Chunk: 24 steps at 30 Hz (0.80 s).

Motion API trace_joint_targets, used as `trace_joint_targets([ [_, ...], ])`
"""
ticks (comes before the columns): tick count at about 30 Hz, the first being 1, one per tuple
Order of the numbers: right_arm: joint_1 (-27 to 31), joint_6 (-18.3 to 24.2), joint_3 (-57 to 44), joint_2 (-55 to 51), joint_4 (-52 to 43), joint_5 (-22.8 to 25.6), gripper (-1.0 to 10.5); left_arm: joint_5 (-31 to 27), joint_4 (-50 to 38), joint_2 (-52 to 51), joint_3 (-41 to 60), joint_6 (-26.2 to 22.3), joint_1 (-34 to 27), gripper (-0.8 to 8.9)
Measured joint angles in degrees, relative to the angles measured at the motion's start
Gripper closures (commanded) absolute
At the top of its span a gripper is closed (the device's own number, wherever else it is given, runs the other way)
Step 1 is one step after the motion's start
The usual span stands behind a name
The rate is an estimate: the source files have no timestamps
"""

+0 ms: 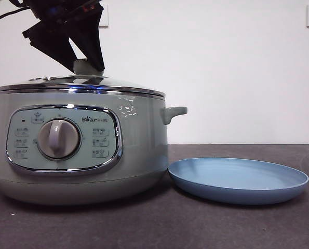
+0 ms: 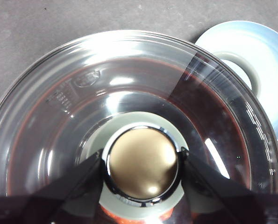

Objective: Take the pumpkin out from the steamer,put the pumpkin in the blue plate,close the lid

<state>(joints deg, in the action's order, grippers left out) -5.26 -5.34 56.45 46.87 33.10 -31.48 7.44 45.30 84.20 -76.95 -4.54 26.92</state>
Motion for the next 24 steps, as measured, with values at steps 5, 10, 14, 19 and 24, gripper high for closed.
trace_joint_targets([
  [5, 0.0, 0.0, 0.0, 0.0, 0.0, -0.1, 3.8, 0.0, -0.7, 0.0, 0.0, -0.5, 0.0, 8.22],
  [10, -0.3, 0.0, 0.0, 0.0, 0.0, -2.9, 4.1, -0.5, -3.2, -2.3, 0.3, -0.6, 0.0, 8.22],
  [14, -1.7, 0.0, 0.0, 0.2, -0.6, -3.0, 4.1, -2.2, -5.2, -7.9, 0.3, -0.6, 0.0, 8.22],
  [19, -5.7, 0.1, 0.1, 2.5, -1.4, -3.0, 4.1, -8.8, -4.1, -16.5, 0.3, -0.6, 0.0, 8.22],
  [24, -11.9, 0.3, 3.8, 9.6, -1.2, -2.8, 4.1, -16.0, -2.1, -25.6, 0.3, -0.6, 0.0, 8.22],
])
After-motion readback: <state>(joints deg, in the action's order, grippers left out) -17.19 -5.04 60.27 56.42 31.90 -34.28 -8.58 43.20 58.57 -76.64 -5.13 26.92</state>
